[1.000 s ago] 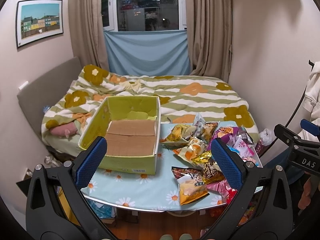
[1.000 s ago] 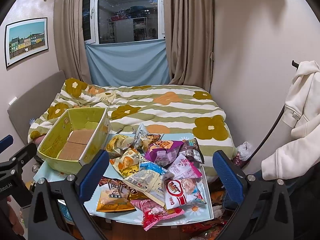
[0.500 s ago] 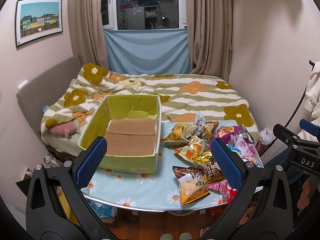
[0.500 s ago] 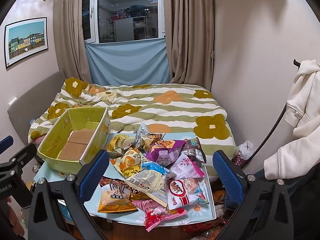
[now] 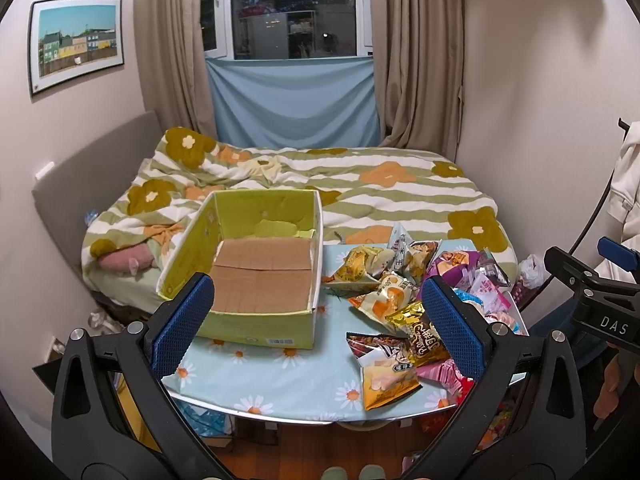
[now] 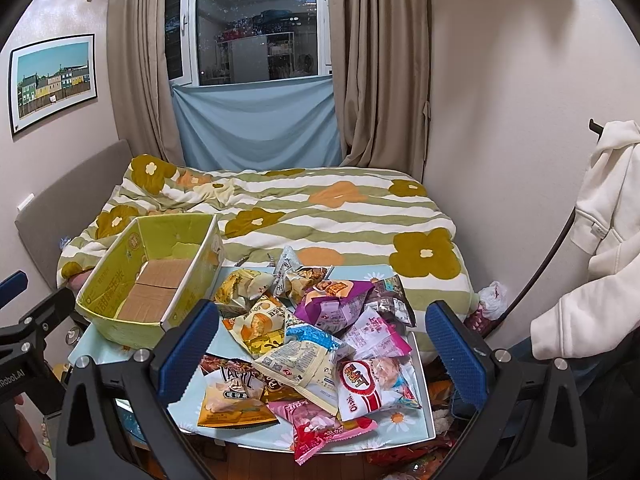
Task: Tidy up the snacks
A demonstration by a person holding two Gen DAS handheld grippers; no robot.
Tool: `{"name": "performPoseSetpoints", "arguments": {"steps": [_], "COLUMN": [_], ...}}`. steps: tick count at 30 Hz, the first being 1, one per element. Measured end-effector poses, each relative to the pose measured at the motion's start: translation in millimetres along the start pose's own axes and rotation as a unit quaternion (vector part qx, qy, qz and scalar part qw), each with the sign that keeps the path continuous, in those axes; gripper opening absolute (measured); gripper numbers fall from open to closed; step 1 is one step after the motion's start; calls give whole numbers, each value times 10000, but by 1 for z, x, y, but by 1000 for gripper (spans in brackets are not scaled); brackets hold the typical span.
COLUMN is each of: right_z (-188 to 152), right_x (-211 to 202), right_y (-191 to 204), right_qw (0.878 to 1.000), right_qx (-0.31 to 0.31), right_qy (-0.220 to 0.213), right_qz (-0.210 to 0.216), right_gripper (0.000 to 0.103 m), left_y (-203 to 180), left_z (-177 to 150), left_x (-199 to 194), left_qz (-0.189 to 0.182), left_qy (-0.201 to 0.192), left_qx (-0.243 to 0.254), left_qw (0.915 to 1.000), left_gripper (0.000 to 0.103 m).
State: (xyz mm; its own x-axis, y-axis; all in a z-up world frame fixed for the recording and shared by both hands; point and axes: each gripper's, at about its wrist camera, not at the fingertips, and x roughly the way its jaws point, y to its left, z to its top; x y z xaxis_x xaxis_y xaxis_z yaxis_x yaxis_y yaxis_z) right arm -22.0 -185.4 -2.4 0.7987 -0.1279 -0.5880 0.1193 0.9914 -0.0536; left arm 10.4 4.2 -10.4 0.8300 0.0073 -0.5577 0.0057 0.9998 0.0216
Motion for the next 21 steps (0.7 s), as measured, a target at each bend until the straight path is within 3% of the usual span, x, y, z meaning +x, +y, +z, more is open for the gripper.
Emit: {"name": "performPoseSetpoints", "arguments": {"steps": [21], "right_z": [-1], "right_x": [2], "right_y": [3], "right_qw": [10000], "right_qx": [-4], "right_qy": [21], "right_qz": [20], "right_gripper": [103], "left_y": [-1], "left_z": [0], "left_x": [3], "left_qz": [-13], "left_qy": [42], "left_qx": [13], "left_qw": [10000], "left_gripper": [103]}}
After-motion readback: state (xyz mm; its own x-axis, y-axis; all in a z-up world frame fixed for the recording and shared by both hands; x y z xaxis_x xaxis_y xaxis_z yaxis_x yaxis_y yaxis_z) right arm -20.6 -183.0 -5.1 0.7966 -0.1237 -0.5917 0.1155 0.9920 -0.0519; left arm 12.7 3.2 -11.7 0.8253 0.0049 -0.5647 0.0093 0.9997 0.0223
